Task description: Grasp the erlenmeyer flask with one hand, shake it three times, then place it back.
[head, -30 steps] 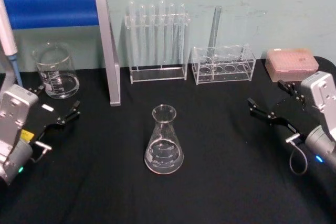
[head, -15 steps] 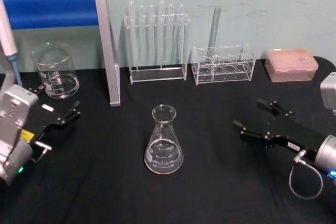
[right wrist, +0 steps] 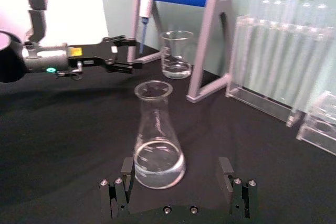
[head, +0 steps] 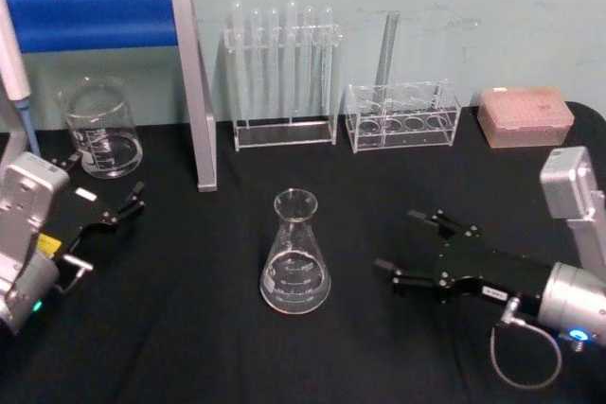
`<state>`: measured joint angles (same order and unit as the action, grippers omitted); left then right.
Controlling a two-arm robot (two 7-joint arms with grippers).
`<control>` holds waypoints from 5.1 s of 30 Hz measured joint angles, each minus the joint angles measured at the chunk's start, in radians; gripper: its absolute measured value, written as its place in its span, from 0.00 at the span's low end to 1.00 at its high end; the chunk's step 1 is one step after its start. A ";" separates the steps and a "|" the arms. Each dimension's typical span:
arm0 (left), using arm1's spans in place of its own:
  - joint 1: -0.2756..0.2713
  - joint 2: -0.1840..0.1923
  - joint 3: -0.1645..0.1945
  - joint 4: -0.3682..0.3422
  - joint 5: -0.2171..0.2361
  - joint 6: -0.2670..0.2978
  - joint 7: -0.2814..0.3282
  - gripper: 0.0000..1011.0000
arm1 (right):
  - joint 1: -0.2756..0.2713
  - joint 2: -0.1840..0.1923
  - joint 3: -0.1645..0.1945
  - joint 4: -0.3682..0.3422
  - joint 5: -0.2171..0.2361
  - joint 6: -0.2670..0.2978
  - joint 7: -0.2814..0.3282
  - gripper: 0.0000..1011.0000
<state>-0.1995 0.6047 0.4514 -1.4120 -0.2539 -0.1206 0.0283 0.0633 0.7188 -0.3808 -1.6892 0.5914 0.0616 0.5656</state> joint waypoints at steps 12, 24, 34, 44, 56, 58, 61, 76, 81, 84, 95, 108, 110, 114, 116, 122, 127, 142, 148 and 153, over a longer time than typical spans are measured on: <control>0.000 0.000 0.000 0.000 0.000 0.000 0.000 0.99 | 0.084 -0.078 -0.083 0.045 -0.074 -0.015 0.020 0.99; 0.000 0.000 0.000 0.000 0.000 0.000 0.000 0.99 | 0.157 -0.146 -0.135 0.112 -0.111 -0.010 0.029 0.99; 0.000 0.000 0.000 0.000 0.000 0.000 0.000 0.99 | 0.211 -0.202 -0.165 0.177 -0.138 -0.009 0.029 0.99; 0.000 0.000 0.000 0.000 0.000 0.000 0.000 0.99 | 0.256 -0.252 -0.184 0.231 -0.150 -0.009 0.029 0.99; 0.000 0.000 0.000 0.000 0.000 0.000 0.000 0.99 | 0.286 -0.283 -0.196 0.272 -0.159 -0.007 0.028 0.99; 0.000 0.000 0.000 0.000 0.000 0.000 0.000 0.99 | 0.289 -0.286 -0.197 0.277 -0.161 -0.006 0.026 0.99; 0.000 0.000 0.000 0.000 0.000 0.000 0.000 0.99 | 0.290 -0.288 -0.196 0.280 -0.162 -0.005 0.024 0.99; 0.000 0.000 0.000 0.000 0.000 0.000 0.000 0.99 | 0.287 -0.289 -0.183 0.279 -0.157 -0.001 0.018 0.99; 0.000 0.000 0.000 0.000 0.000 0.000 0.000 0.99 | 0.287 -0.288 -0.183 0.277 -0.158 -0.001 0.016 0.99; 0.000 0.000 0.000 0.000 0.000 0.000 0.000 0.99 | 0.287 -0.288 -0.183 0.277 -0.158 -0.001 0.016 0.99; 0.000 0.000 0.000 0.000 0.000 0.000 0.000 0.99 | 0.287 -0.288 -0.183 0.277 -0.156 -0.001 0.016 0.85; 0.000 0.000 0.000 0.000 0.000 0.000 0.000 0.99 | 0.287 -0.288 -0.183 0.277 -0.155 -0.001 0.017 0.45; 0.000 0.000 0.000 0.000 0.000 0.000 0.000 0.99 | 0.287 -0.288 -0.183 0.277 -0.155 -0.001 0.017 0.45; 0.000 0.000 0.000 0.000 0.000 0.000 0.000 0.99 | 0.287 -0.288 -0.183 0.277 -0.155 -0.001 0.017 0.45; 0.000 0.000 0.000 0.000 0.000 0.000 0.000 0.99 | 0.284 -0.288 -0.181 0.276 -0.151 -0.001 0.017 0.45; 0.000 0.000 0.000 0.000 0.000 0.000 0.000 0.99 | 0.271 -0.277 -0.156 0.239 -0.133 0.011 -0.003 0.45; 0.000 0.000 0.000 0.000 0.000 0.000 0.000 0.99 | 0.259 -0.260 -0.132 0.172 -0.126 0.038 -0.038 0.45; 0.000 0.000 0.000 0.000 0.000 0.000 0.000 0.99 | 0.227 -0.205 -0.072 0.005 -0.125 0.083 -0.107 0.45; 0.000 0.000 0.000 0.000 0.000 0.000 0.000 0.99 | 0.216 -0.195 -0.056 -0.023 -0.116 0.090 -0.114 0.45; 0.000 0.000 0.000 0.000 0.000 0.000 0.000 0.99 | 0.211 -0.194 -0.052 -0.028 -0.110 0.093 -0.117 0.45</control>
<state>-0.1995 0.6047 0.4514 -1.4120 -0.2539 -0.1206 0.0283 0.2744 0.5247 -0.4325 -1.7177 0.4810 0.1550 0.4482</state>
